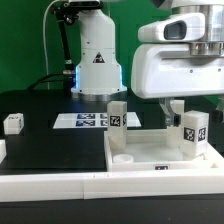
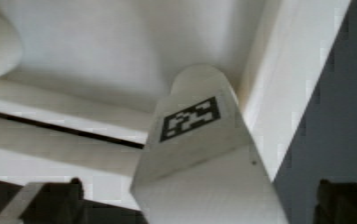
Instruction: Assemble square table
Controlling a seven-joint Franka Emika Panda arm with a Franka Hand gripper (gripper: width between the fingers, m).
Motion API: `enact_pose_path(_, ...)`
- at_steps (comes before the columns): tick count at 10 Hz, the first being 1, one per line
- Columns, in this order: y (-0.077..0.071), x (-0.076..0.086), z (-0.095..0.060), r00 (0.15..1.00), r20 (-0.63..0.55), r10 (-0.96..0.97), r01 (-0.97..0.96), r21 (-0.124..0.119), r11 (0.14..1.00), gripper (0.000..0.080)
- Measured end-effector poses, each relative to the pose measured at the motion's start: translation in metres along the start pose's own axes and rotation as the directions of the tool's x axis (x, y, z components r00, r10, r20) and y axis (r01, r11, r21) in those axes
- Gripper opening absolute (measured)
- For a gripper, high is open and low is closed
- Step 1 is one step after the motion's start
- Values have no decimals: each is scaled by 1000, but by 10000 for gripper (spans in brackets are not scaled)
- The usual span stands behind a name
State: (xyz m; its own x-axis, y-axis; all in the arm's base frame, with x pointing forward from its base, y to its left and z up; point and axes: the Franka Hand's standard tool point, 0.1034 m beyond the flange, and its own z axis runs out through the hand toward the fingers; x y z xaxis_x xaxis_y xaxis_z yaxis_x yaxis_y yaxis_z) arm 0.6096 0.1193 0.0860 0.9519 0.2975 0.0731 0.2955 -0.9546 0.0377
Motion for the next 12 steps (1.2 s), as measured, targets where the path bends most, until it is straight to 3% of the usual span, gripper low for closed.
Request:
enact_pose_path(2, 2, -1, 0, 998, 2, -61, 61, -7, 998, 638)
enact_pose_path(3, 2, -1, 0, 998, 2, -57, 57, -7, 998, 468)
enact_pose_path(4, 2, -1, 1, 998, 2, -57, 57, -7, 998, 468)
enact_pose_path(5, 2, 0, 0, 998, 1, -55, 55, -7, 998, 294)
enact_pose_path(7, 2, 0, 0, 1000, 0, -17, 17, -7, 1000, 294)
enact_pose_path(10, 1, 0, 0, 978, 0, 208, -208, -6, 978, 294)
enact_pose_path(11, 2, -1, 1, 955, -1, 297, -297, -3, 955, 294)
enact_pose_path(12, 5, -1, 1, 863, -7, 505, -505, 12, 863, 294)
